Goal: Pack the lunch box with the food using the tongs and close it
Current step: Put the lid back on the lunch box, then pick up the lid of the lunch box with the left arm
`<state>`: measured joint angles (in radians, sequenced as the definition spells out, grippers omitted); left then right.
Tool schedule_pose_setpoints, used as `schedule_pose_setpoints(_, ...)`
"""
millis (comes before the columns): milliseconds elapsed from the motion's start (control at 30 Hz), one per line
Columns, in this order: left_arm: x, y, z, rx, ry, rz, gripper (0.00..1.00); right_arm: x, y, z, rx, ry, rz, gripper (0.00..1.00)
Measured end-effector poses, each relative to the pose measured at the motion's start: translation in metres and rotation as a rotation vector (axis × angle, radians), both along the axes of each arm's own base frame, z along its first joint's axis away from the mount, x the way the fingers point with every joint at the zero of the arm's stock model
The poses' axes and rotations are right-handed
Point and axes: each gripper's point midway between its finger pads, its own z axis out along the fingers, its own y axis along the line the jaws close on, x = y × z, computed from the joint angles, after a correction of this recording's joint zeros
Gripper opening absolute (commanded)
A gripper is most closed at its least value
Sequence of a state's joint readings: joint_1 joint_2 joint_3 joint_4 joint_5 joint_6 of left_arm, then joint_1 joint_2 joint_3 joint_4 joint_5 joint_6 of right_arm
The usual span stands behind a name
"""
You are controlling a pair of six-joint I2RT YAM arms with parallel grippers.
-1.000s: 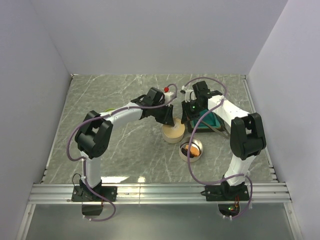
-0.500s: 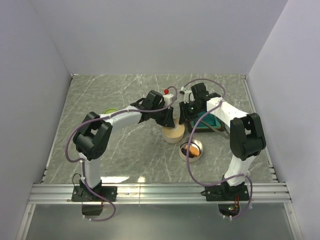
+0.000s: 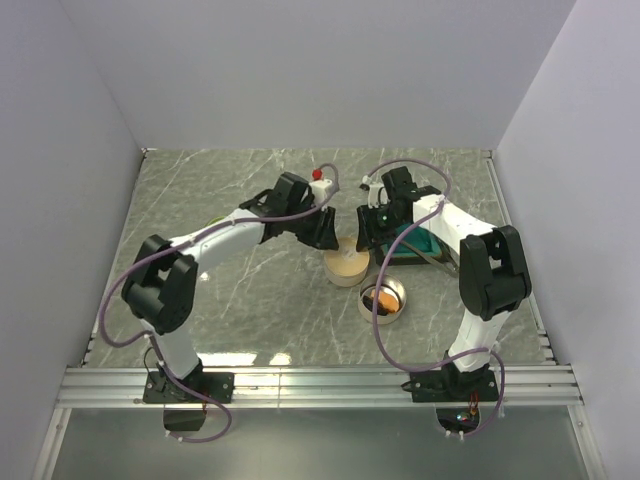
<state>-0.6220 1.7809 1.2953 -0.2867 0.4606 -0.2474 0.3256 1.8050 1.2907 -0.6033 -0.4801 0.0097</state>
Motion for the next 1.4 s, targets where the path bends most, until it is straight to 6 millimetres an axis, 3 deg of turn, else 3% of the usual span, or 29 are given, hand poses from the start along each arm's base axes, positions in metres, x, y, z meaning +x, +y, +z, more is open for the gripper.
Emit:
schedule_pose_setpoints(233, 0.011, 0.031, 0.06, -0.056, -0.12, 0.052, 0.65, -0.002, -0.002, 0.008, 0.002, 0.023, -0.02, 0.59)
schedule_pose_setpoints(267, 0.014, 0.039, 0.068, -0.056, -0.139, 0.062, 0.67, 0.0, -0.002, 0.013, 0.007, 0.018, -0.023, 0.6)
schedule_pose_setpoints(300, 0.016, 0.047, 0.072, -0.052, -0.152, 0.072, 0.75, 0.003, -0.002, 0.019, 0.012, 0.009, -0.025, 0.66)
schedule_pose_setpoints(367, 0.021, 0.068, 0.076, -0.025, -0.173, 0.087, 0.76, 0.008, -0.001, 0.033, 0.027, -0.019, -0.03, 0.68)
schedule_pose_setpoints(400, 0.025, 0.082, 0.076, -0.001, -0.186, 0.099, 0.76, 0.011, -0.001, 0.041, 0.034, -0.039, -0.031, 0.75)
schedule_pose_setpoints(467, 0.029, 0.108, 0.073, 0.056, -0.204, 0.113, 0.76, 0.016, -0.002, 0.059, 0.05, -0.075, -0.033, 0.76)
schedule_pose_setpoints(500, 0.032, 0.123, 0.071, 0.087, -0.217, 0.12, 0.76, 0.017, -0.002, 0.067, 0.056, -0.092, -0.035, 0.82)
schedule_pose_setpoints(633, 0.032, 0.186, 0.058, 0.231, -0.263, 0.134, 0.74, 0.021, -0.01, 0.099, 0.069, -0.165, -0.035, 0.84)
schedule_pose_setpoints(767, 0.027, 0.241, 0.04, 0.397, -0.287, 0.11, 0.72, 0.014, -0.019, 0.113, 0.07, -0.186, -0.023, 0.84)
schedule_pose_setpoints(833, 0.026, 0.257, 0.031, 0.461, -0.298, 0.074, 0.68, 0.01, -0.024, 0.114, 0.065, -0.178, -0.019, 0.85)
schedule_pose_setpoints(1067, 0.035, 0.281, -0.007, 0.627, -0.311, -0.085, 0.61, 0.001, -0.04, 0.106, 0.076, -0.129, -0.031, 0.85)
schedule_pose_setpoints(1267, 0.044, 0.289, -0.043, 0.696, -0.3, -0.164, 0.54, 0.005, -0.063, 0.112, 0.133, -0.115, -0.079, 0.85)
schedule_pose_setpoints(1400, 0.055, 0.291, -0.056, 0.718, -0.314, -0.19, 0.51, 0.005, -0.076, 0.116, 0.155, -0.125, -0.108, 0.85)
